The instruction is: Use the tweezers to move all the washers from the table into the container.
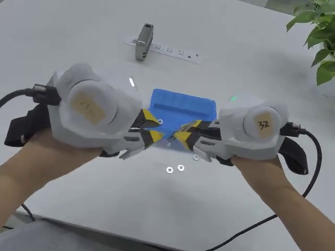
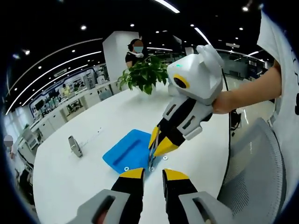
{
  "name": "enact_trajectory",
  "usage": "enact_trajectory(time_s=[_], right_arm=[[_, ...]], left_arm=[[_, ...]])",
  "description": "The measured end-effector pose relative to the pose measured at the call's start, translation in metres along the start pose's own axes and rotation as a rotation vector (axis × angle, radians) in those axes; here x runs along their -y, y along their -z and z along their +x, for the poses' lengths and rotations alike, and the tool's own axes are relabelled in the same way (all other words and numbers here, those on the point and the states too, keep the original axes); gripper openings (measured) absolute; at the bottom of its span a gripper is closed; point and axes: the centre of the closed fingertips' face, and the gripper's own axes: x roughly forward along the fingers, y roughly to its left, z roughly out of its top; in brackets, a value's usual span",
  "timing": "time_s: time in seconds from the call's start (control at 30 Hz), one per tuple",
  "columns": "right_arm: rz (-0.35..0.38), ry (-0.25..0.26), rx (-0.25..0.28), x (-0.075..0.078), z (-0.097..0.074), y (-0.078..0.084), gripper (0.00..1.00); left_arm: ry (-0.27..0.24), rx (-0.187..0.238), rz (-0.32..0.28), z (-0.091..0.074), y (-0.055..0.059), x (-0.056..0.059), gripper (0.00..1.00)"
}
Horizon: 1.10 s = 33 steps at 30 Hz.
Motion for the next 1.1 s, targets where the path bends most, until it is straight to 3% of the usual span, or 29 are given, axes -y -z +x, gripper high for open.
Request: enact_trajectory(time_s=[0.23, 0.33, 0.47, 0.63, 0.73, 0.97, 1.1], right_arm=[[-0.017, 0.017, 0.001, 0.011, 0.003, -0.009, 0.02], [-0.026, 0.017, -0.013, 0.010, 0.006, -0.007, 0.02], [-0.028, 0.018, -0.009, 0.011, 0.005, -0.010, 0.01], [-0.028, 0.030, -0.002, 0.023, 0.005, -0.017, 0.01], [-0.023, 0.042, 0.002, 0.030, 0.007, -0.021, 0.02], [-0.009, 0.059, -0.005, 0.043, 0.017, -0.021, 0.01], [0.021, 0.070, -0.006, 0.052, 0.027, -0.019, 0.02]], left_arm=[[-0.058, -0.013, -0.135, -0.021, 0.033, 0.000, 0.23], [-0.064, -0.016, -0.194, -0.023, 0.043, 0.002, 0.23], [-0.125, -0.003, -0.227, -0.031, 0.053, 0.000, 0.25], [-0.186, -0.011, -0.273, -0.035, 0.070, 0.002, 0.47], [-0.249, -0.002, -0.291, -0.039, 0.074, -0.004, 0.52], [-0.322, 0.041, -0.356, -0.046, 0.075, -0.014, 0.68], [-0.391, 0.066, -0.346, -0.052, 0.074, -0.023, 0.74]])
